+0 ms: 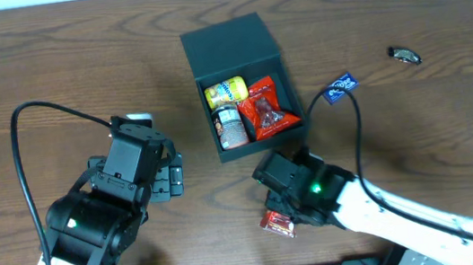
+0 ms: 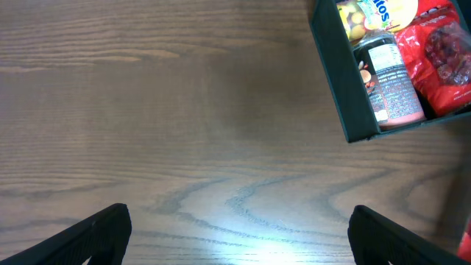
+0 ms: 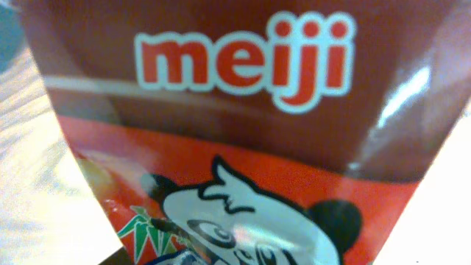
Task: Pack container
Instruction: 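Lift the Hello Panda box and carry it over the green box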
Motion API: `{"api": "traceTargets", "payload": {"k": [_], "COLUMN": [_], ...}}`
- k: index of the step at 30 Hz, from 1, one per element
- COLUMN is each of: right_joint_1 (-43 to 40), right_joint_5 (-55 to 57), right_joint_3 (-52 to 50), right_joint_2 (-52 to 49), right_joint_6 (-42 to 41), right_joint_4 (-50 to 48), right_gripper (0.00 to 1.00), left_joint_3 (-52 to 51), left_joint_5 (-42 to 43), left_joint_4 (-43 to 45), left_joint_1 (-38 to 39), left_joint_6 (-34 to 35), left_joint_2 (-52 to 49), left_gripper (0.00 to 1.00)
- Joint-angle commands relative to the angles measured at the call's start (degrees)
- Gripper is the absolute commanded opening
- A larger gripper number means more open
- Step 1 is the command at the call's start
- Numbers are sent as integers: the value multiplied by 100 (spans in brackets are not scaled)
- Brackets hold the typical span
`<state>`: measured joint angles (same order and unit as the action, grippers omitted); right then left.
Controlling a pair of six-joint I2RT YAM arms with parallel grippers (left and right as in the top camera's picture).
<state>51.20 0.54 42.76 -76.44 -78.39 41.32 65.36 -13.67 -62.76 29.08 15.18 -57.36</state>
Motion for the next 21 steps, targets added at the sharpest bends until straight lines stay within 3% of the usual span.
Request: {"api": "traceTargets", "payload": {"k": [1,10,15,21], "right_joint_1": [48,-59,-535,-1421], "right_joint_5": [48,157,61,-256], "right_joint_3": [262,1331,2391,3460], "right_joint_2": [479,1274,1086,326], "right_joint_6": [1062,2621,3386,4509], "right_joint_4": [11,551,1392,2072], "right_gripper": [36,34,28,28], "left_joint_3": [-17,-17,-17,-17], "left_joint_5": [17,20,22,26], "left_joint_4": [2,0,2,2], "left_joint_1": [-24,-24,-24,-24], "left_joint_6": [-44,-42,-42,-39], "left_joint_2": [4,4,4,4], "left_gripper": [95,95,95,95]}}
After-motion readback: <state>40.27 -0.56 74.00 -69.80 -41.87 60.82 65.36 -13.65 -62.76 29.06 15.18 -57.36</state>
